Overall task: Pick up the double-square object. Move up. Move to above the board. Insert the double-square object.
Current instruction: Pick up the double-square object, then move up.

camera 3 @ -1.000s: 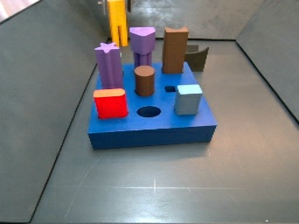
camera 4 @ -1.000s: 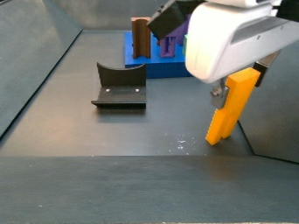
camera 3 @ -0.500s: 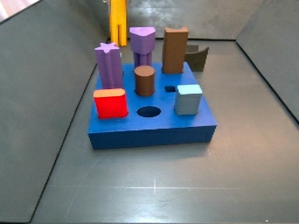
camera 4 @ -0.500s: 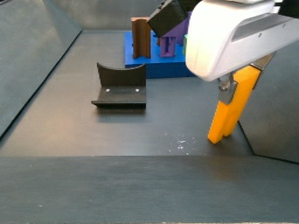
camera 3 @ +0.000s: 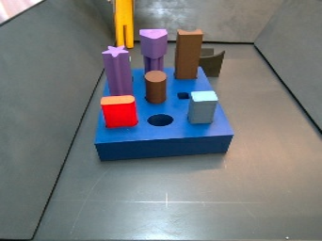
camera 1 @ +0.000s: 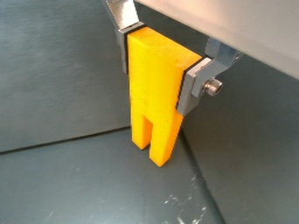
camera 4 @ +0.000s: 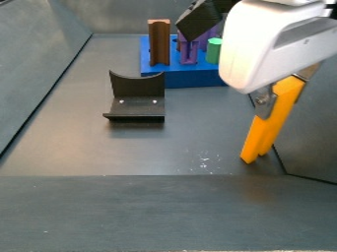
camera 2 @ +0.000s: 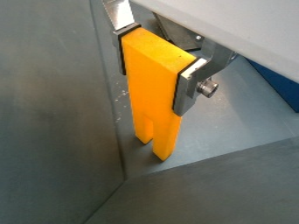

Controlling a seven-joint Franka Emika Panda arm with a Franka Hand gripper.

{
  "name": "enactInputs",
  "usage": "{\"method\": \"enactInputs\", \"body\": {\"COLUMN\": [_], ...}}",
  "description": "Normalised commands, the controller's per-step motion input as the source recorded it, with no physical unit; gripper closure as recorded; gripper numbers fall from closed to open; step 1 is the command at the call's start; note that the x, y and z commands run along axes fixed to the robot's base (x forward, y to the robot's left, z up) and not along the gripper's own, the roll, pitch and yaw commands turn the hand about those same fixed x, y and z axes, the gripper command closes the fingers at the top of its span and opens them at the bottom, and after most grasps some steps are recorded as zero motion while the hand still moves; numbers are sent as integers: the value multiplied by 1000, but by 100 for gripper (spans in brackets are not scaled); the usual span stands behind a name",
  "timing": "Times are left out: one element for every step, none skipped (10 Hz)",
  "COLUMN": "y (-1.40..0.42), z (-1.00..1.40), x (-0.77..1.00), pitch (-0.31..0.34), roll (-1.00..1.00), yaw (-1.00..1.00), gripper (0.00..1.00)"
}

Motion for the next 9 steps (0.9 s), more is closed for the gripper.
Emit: {"method": "enactInputs", "body": {"y": [0, 0, 0, 26, 14, 10, 9, 7, 4], "z": [0, 0, 833, 818, 737, 598, 478, 360, 241], "x": [0, 0, 0, -55, -82, -58, -44, -32, -21], "pitch": [0, 0, 0, 25, 43, 52, 63, 73, 82], "roll": [0, 0, 0, -14, -5, 27, 44, 53, 58], "yaw": [0, 0, 0, -36, -43, -39, -29, -12, 3], "gripper": [100, 100, 100, 100, 100, 100, 100, 100, 100]}}
